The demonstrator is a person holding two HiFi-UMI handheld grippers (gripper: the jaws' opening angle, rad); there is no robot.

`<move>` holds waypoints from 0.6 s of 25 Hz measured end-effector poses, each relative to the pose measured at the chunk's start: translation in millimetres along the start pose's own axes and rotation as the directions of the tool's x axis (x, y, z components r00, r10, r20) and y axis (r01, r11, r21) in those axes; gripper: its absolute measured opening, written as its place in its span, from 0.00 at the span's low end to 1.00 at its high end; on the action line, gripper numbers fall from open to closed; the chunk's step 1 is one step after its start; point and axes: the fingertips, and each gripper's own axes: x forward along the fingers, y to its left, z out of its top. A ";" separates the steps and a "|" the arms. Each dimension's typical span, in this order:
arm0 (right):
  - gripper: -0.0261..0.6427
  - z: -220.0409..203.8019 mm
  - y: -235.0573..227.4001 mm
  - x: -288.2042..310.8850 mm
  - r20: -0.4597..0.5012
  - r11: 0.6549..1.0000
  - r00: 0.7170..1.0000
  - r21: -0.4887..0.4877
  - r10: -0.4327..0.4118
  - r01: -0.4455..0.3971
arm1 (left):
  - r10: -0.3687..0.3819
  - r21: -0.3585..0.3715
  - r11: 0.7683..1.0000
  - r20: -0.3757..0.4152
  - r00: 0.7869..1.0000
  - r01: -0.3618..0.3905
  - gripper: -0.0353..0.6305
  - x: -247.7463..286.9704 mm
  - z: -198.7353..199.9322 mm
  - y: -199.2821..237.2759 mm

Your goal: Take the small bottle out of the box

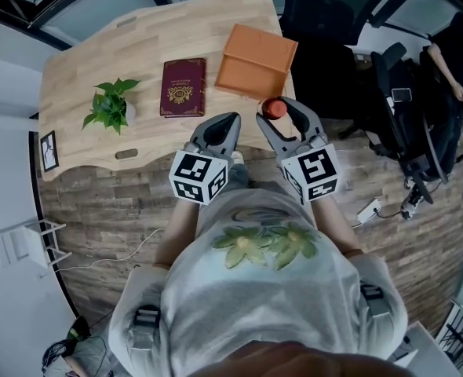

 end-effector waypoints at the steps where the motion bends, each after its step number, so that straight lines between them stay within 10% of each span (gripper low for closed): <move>1: 0.36 -0.4 0.7 -1.4 0.000 1.000 1.000 0.001 0.000 0.000 | -0.001 -0.001 1.000 -0.001 1.000 0.001 0.06 -0.3 -0.9 -0.7; 15: 0.36 -10.0 4.2 -15.3 -0.008 1.000 1.000 0.012 -0.027 0.027 | -0.023 0.006 1.000 -0.018 1.000 0.023 0.06 -5.5 -13.5 -12.1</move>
